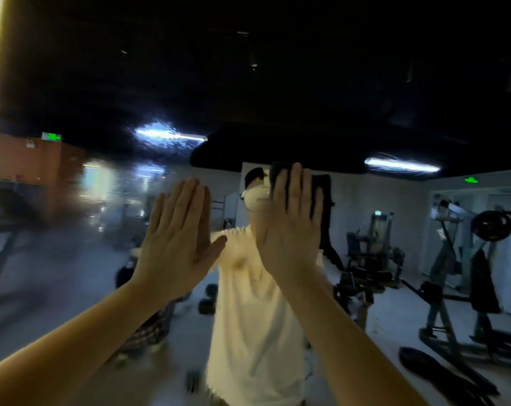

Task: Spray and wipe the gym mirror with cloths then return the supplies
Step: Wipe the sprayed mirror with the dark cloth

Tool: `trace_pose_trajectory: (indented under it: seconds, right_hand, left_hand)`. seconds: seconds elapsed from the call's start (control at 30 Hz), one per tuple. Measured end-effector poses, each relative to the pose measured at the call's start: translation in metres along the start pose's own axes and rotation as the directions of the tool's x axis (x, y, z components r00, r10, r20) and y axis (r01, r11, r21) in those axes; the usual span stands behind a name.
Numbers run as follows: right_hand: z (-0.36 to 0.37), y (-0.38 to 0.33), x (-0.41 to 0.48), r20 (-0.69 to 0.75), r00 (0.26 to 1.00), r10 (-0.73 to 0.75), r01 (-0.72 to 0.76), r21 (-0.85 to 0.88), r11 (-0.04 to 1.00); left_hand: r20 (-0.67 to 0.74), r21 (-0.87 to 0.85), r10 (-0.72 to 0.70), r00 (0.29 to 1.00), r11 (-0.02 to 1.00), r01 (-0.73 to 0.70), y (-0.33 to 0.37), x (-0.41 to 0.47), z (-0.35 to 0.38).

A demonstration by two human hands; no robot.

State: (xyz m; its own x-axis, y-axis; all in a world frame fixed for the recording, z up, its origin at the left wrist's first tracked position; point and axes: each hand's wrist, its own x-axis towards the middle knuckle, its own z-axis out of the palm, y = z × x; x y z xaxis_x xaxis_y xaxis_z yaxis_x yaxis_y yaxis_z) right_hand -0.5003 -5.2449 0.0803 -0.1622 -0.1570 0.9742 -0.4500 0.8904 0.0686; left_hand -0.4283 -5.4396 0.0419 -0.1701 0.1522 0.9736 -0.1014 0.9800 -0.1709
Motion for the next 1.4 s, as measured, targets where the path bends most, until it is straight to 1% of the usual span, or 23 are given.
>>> trace_pose_trajectory:
  seconds: [0.1,0.2,0.27,0.33,0.37,0.4,0.43,0.5,0.6,0.67,0.73,0.83,0.87,0.9,0.97,1.03,1.07,1.13,1.27,1.4]
  right_hand:
    - [0.007,-0.039,-0.003,0.031,0.989,-0.146,0.146,0.016,0.989]
    - [0.013,-0.066,-0.012,0.057,0.954,-0.293,0.291,0.042,0.956]
    - [0.017,-0.072,-0.021,0.081,0.897,-0.434,0.431,0.052,0.901]
    - [0.018,-0.063,-0.033,0.134,0.799,-0.586,0.588,0.024,0.808]
    - [0.017,-0.053,-0.038,0.15,0.763,-0.629,0.634,0.016,0.773]
    - [0.015,-0.041,-0.043,0.156,0.751,-0.642,0.648,0.013,0.761]
    - [0.013,-0.027,-0.046,0.156,0.764,-0.626,0.633,0.008,0.774]
    - [0.007,0.002,-0.048,0.136,0.833,-0.536,0.542,-0.014,0.84]
    - [-0.003,0.051,-0.05,0.062,0.931,-0.36,0.363,-0.041,0.931]
    - [-0.009,0.087,-0.054,0.027,0.97,-0.242,0.243,-0.045,0.969]
    - [-0.013,0.115,-0.062,0.008,0.99,-0.14,0.14,-0.05,0.989]
    - [-0.017,0.141,-0.077,-0.037,0.999,-0.013,0.011,-0.052,0.999]
    - [-0.017,0.147,-0.083,-0.065,0.996,0.057,-0.059,-0.032,0.998]
    - [-0.016,0.151,-0.09,-0.094,0.985,0.148,-0.149,-0.006,0.989]
    - [-0.013,0.156,-0.1,-0.143,0.938,0.316,-0.313,0.039,0.949]
    - [-0.007,0.147,-0.107,-0.171,0.89,0.423,-0.417,0.069,0.906]
    - [-0.005,0.138,-0.108,-0.171,0.875,0.452,-0.445,0.083,0.892]
    - [-0.002,0.116,-0.108,-0.145,0.887,0.439,-0.43,0.092,0.898]
    - [0.006,0.066,-0.109,-0.057,0.97,0.237,-0.235,0.046,0.971]
    - [0.015,0.013,-0.103,-0.019,0.998,0.056,-0.055,0.044,0.998]
  left_hand:
    - [0.032,-0.011,-0.017,0.999,1.0,0.017,-0.013,-0.025,-0.011]
    - [0.038,-0.013,-0.041,0.998,0.999,0.041,-0.015,-0.044,-0.02]
    - [0.041,-0.022,-0.07,0.997,0.997,0.071,-0.012,-0.054,-0.021]
    - [0.059,-0.04,-0.112,0.992,0.993,0.114,-0.004,-0.063,-0.019]
    - [0.062,-0.052,-0.122,0.991,0.991,0.125,0.001,-0.066,-0.017]
    - [0.057,-0.064,-0.119,0.991,0.99,0.123,0.007,-0.069,-0.015]
    - [0.047,-0.075,-0.108,0.993,0.991,0.112,0.014,-0.071,-0.013]
    - [0.041,-0.097,-0.093,0.995,0.991,0.096,0.031,-0.072,-0.006]
    - [0.079,-0.134,-0.15,0.986,0.978,0.159,0.055,-0.071,0.007]
    - [0.079,-0.125,-0.202,0.976,0.97,0.21,0.067,-0.071,0.016]
    - [0.061,-0.094,-0.203,0.977,0.974,0.208,0.071,-0.071,0.023]
    - [0.057,-0.057,-0.188,0.98,0.98,0.192,0.069,-0.072,0.029]
    - [0.057,-0.048,-0.189,0.98,0.98,0.192,0.069,-0.072,0.03]
    - [0.059,-0.04,-0.186,0.981,0.981,0.188,0.068,-0.072,0.03]
    - [0.066,-0.028,-0.166,0.984,0.985,0.168,0.066,-0.073,0.029]
    - [0.076,-0.02,-0.15,0.986,0.988,0.152,0.065,-0.073,0.028]
    - [0.085,-0.02,-0.151,0.985,0.988,0.153,0.064,-0.074,0.027]
    - [0.104,-0.027,-0.152,0.983,0.988,0.155,0.064,-0.073,0.024]
    - [0.128,-0.066,-0.092,0.988,0.993,0.101,0.05,-0.074,0.012]
    - [0.114,-0.093,-0.001,0.993,0.996,0.012,0.032,-0.084,-0.007]
